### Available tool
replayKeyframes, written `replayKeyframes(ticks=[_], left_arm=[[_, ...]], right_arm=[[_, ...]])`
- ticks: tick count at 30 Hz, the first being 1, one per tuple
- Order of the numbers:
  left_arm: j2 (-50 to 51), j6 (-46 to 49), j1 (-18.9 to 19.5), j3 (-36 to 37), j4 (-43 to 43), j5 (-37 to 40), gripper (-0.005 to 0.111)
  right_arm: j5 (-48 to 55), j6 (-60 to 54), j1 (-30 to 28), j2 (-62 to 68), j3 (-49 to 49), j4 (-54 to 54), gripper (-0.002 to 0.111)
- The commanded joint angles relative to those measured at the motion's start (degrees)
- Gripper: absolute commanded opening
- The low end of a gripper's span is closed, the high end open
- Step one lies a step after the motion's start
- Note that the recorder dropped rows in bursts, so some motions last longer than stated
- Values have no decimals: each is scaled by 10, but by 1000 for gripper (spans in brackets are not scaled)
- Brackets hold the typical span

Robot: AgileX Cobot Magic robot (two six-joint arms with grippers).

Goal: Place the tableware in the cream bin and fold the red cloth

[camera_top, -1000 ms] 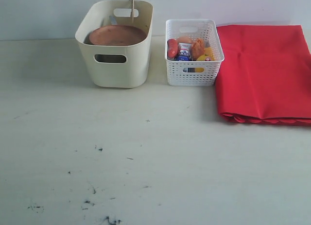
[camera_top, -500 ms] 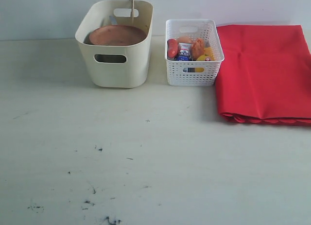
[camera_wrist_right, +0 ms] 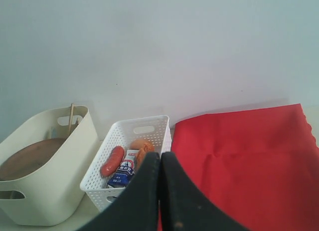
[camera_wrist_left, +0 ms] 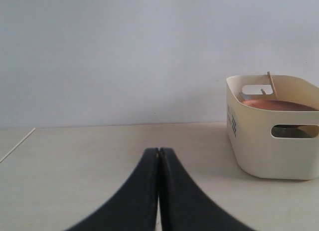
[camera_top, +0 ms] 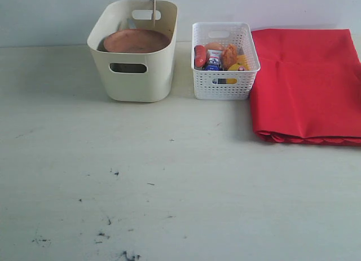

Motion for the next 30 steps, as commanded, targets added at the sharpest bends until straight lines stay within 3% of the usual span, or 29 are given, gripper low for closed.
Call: replayKeyframes(ticks=[1,9,13,15,22,28,30], left_arm=[[-3,3,1,2,-8,4,3],[-3,3,1,2,-8,4,3],[-3,3,1,2,-8,4,3],[-3,3,1,2,-8,4,3],[-3,3,1,2,-8,4,3],[-3,3,1,2,-8,4,3],[-3,3,1,2,-8,4,3]], right_arm=[[-3,0,-1,-4,3,-2,0],[-19,36,-1,-4,3,7,0],[-63,36,-1,-9,39,-40,0],[-65,10,-1,-23,72,-2,0],[27,-383,-1,-145,200,406,0],[138,-837,-1,-263,213,814,0],[139,-953,-1,-297,221,887,0]])
